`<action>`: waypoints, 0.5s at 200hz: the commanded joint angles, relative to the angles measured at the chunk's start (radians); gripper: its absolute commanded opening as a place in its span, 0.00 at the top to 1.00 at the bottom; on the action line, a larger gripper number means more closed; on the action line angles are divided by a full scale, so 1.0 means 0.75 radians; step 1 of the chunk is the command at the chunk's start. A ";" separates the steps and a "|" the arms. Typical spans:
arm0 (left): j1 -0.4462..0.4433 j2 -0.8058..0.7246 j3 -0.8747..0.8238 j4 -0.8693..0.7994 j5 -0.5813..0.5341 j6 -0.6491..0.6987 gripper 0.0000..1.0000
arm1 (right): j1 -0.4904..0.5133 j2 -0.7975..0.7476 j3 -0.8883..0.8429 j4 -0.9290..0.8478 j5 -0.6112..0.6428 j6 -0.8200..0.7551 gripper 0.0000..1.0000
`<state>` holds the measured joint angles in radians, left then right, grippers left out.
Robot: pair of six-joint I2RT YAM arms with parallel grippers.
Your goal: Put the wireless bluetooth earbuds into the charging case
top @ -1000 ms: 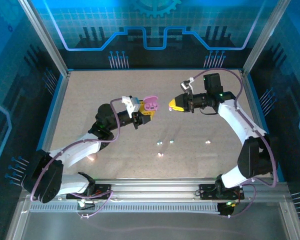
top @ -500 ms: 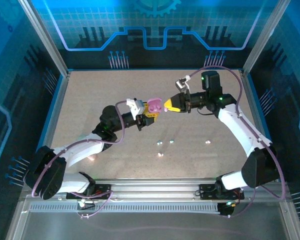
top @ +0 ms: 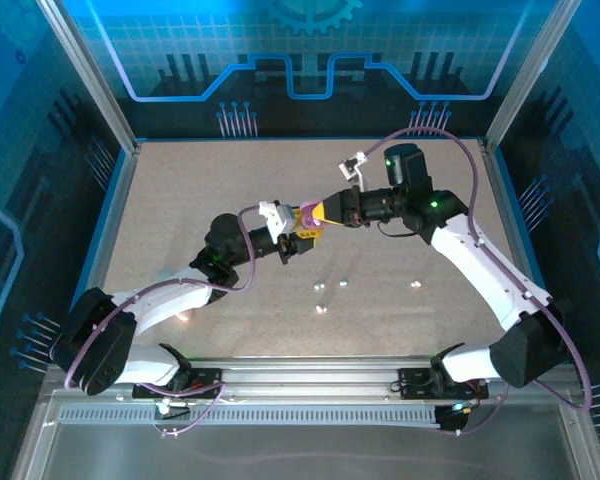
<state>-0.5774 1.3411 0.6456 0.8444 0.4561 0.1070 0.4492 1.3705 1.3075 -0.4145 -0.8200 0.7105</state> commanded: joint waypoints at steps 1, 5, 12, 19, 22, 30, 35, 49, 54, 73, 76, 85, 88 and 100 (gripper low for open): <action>-0.013 0.014 0.014 0.055 -0.004 0.021 0.75 | 0.045 -0.029 0.063 -0.046 0.149 -0.045 0.83; -0.012 0.014 0.014 0.054 -0.005 0.019 0.75 | 0.055 -0.029 0.066 -0.051 0.164 -0.049 0.84; -0.013 0.014 0.014 0.058 -0.005 0.017 0.74 | 0.065 -0.028 0.074 -0.064 0.195 -0.057 0.83; -0.013 0.013 0.014 0.057 -0.005 0.017 0.75 | 0.076 -0.029 0.082 -0.077 0.224 -0.063 0.83; -0.013 0.012 0.015 0.056 -0.005 0.015 0.74 | 0.079 -0.028 0.085 -0.081 0.232 -0.065 0.83; -0.013 0.012 0.014 0.059 -0.006 0.015 0.75 | 0.086 -0.026 0.088 -0.091 0.255 -0.071 0.83; -0.013 0.012 0.013 0.059 -0.007 0.014 0.74 | 0.091 -0.027 0.091 -0.095 0.266 -0.071 0.83; -0.015 0.012 0.014 0.060 -0.012 0.016 0.75 | 0.100 -0.027 0.095 -0.099 0.287 -0.076 0.83; -0.014 0.012 0.015 0.060 -0.011 0.017 0.75 | 0.104 -0.024 0.098 -0.105 0.294 -0.078 0.83; -0.014 0.010 0.017 0.060 -0.009 0.017 0.75 | 0.117 -0.012 0.120 -0.146 0.330 -0.099 0.83; -0.014 0.010 0.017 0.059 -0.008 0.017 0.75 | 0.118 -0.010 0.123 -0.150 0.333 -0.102 0.83; -0.015 0.009 0.019 0.060 -0.007 0.017 0.74 | 0.125 -0.007 0.126 -0.152 0.333 -0.108 0.83; -0.015 0.010 0.020 0.059 -0.010 0.017 0.75 | 0.127 -0.007 0.126 -0.150 0.333 -0.109 0.83; -0.014 0.007 0.019 0.059 -0.008 0.016 0.75 | 0.139 -0.002 0.130 -0.145 0.333 -0.105 0.83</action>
<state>-0.5800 1.3426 0.6456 0.8448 0.4557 0.1070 0.5262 1.3705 1.3666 -0.4976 -0.6022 0.6586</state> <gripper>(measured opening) 0.373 0.173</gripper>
